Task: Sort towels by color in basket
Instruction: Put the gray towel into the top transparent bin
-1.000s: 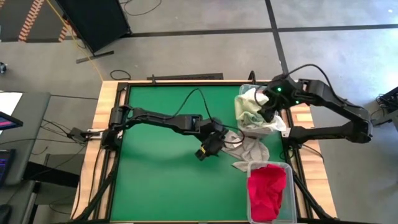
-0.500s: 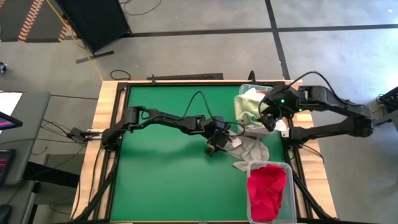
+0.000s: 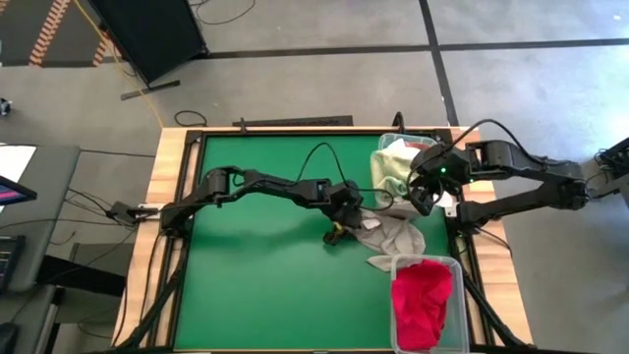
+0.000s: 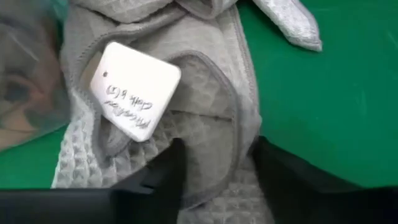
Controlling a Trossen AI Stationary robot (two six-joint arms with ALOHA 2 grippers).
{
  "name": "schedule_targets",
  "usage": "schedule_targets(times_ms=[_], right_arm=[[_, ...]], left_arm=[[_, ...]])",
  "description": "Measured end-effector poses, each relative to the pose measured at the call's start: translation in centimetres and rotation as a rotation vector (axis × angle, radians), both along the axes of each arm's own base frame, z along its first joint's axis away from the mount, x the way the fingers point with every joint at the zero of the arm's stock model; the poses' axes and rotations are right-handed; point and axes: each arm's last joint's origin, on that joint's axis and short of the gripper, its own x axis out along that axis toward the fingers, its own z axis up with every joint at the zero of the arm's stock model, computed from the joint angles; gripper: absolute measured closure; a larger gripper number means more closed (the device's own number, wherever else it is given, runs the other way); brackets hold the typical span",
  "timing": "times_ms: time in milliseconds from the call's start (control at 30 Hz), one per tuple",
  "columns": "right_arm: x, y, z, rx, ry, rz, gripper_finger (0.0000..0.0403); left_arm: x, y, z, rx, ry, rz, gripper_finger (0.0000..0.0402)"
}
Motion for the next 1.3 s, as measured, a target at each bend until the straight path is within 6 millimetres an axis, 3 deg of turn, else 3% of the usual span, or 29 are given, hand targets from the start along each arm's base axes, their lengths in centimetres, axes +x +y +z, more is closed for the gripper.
schedule_targets(times_ms=[200, 267, 433, 600, 900, 1100, 1300], right_arm=[[0.0, 0.4, 0.0, 0.003, -0.002, 0.002, 0.0143], [0.1, 0.6, 0.0, 0.003, -0.006, 0.017, 0.0143], [0.4, 1.5, 0.2, 0.003, -0.036, 0.08, 0.0143], [0.6, 2.3, 0.4, -0.031, -0.066, 0.113, 0.0143], [1.4, 4.2, 0.8, -0.077, -0.154, 0.235, 0.0143], [2.5, 6.0, 0.3, -0.092, -0.136, 0.314, 0.0143], [5.3, 8.2, -1.5, -0.101, -0.066, 0.381, 0.0143]], left_arm=[[-0.9, 0.2, 0.2, -0.001, 0.087, -0.005, 0.0368], [-1.4, 0.7, 0.2, -0.001, 0.138, 0.003, 0.0389], [-3.4, 2.1, 0.9, 0.076, 0.314, 0.07, 0.0397], [-5.8, 3.3, 3.0, 0.115, 0.47, 0.123, 0.0398], [-9.2, 3.4, 6.6, 0.23, 0.68, 0.166, 0.04], [-9.9, 3.3, 6.4, 0.232, 0.747, 0.21, 0.04], [-10.4, 3.2, 5.3, 0.214, 0.779, 0.236, 0.0401]])
